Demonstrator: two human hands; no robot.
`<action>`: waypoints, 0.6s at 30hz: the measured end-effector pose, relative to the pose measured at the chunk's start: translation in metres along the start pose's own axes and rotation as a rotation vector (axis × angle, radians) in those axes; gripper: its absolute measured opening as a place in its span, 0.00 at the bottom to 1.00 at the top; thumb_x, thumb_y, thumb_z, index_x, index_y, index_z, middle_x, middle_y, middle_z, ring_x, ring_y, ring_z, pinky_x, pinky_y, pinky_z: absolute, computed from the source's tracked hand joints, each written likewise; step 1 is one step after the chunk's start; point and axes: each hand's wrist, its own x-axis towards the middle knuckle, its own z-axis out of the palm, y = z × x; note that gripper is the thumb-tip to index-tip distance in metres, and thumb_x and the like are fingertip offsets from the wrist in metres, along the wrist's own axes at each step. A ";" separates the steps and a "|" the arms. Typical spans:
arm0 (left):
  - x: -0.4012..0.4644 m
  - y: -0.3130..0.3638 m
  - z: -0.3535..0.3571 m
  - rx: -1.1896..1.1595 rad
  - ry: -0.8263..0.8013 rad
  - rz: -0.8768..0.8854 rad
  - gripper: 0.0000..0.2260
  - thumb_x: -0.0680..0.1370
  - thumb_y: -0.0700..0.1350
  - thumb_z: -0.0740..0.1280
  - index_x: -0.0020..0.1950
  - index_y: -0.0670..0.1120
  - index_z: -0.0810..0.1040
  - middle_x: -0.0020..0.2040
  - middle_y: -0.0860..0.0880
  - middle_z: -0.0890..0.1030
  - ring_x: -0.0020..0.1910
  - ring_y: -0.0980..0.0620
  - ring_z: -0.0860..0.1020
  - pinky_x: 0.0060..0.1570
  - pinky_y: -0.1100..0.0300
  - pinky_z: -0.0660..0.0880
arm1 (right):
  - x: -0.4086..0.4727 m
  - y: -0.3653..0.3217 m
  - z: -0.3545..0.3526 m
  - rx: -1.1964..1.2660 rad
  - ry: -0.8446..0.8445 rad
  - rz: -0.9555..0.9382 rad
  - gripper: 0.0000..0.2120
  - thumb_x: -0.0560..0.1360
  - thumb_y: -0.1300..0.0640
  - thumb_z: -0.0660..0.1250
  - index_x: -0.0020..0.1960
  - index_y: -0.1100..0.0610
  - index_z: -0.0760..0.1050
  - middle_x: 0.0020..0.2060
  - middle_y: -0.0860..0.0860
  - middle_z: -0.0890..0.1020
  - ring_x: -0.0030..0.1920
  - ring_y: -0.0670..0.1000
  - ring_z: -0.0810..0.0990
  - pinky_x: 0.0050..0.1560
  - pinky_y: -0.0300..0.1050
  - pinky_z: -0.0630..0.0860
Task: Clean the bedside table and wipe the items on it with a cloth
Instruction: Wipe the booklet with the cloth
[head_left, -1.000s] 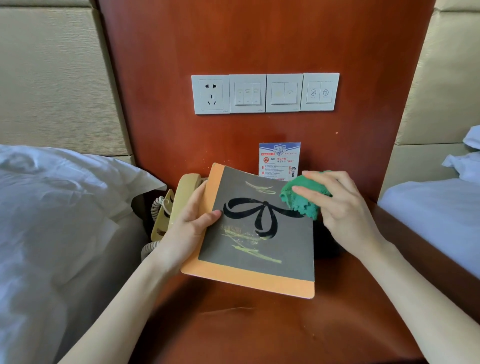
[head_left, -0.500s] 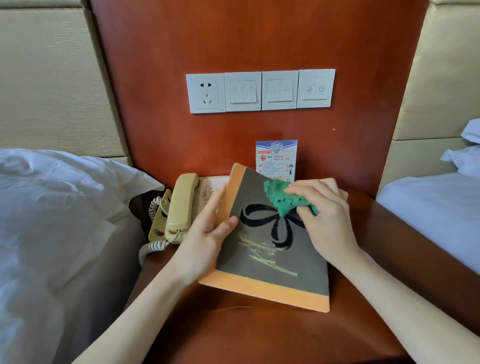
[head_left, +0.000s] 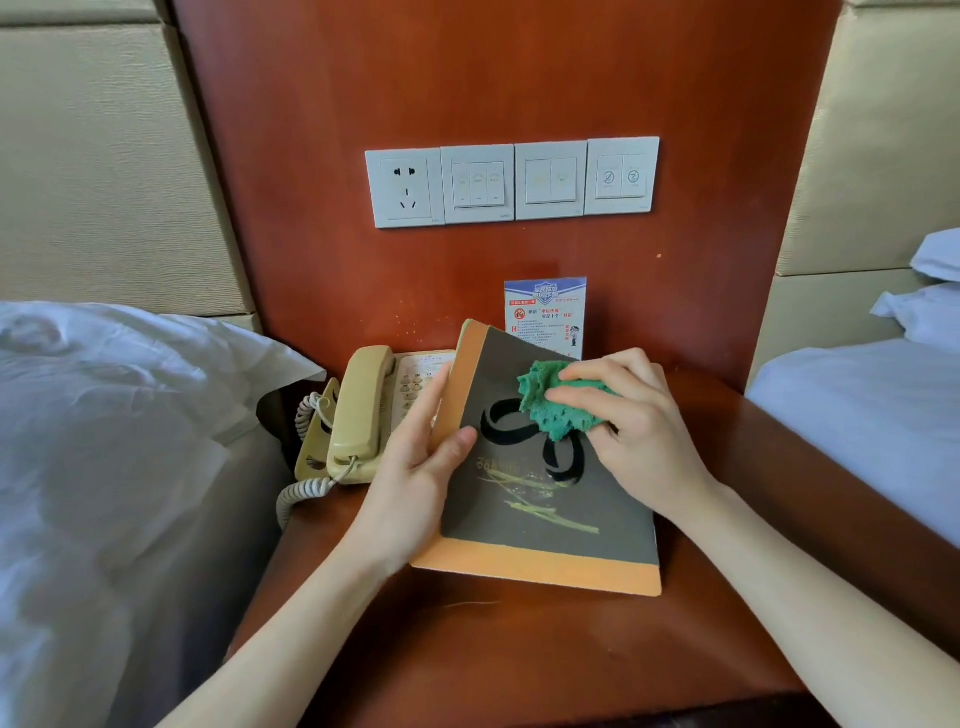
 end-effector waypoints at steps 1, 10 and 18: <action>0.001 0.000 -0.001 0.002 0.028 0.011 0.24 0.77 0.46 0.64 0.66 0.71 0.68 0.69 0.62 0.72 0.69 0.59 0.70 0.70 0.50 0.67 | 0.000 0.003 -0.001 -0.003 -0.004 0.020 0.20 0.65 0.76 0.66 0.52 0.59 0.83 0.51 0.52 0.82 0.51 0.57 0.74 0.48 0.55 0.71; 0.005 -0.001 -0.012 0.001 0.121 0.047 0.25 0.79 0.44 0.63 0.75 0.57 0.64 0.73 0.53 0.70 0.71 0.52 0.69 0.71 0.45 0.65 | -0.003 0.012 0.001 0.046 0.076 0.207 0.14 0.68 0.73 0.69 0.51 0.61 0.81 0.47 0.54 0.78 0.49 0.54 0.72 0.46 0.44 0.73; 0.001 0.003 0.001 -0.032 -0.017 -0.002 0.24 0.80 0.44 0.63 0.74 0.62 0.63 0.72 0.57 0.70 0.71 0.55 0.68 0.72 0.47 0.64 | -0.001 0.005 0.002 0.137 0.235 0.278 0.18 0.71 0.74 0.65 0.59 0.63 0.78 0.53 0.57 0.76 0.55 0.57 0.74 0.52 0.27 0.69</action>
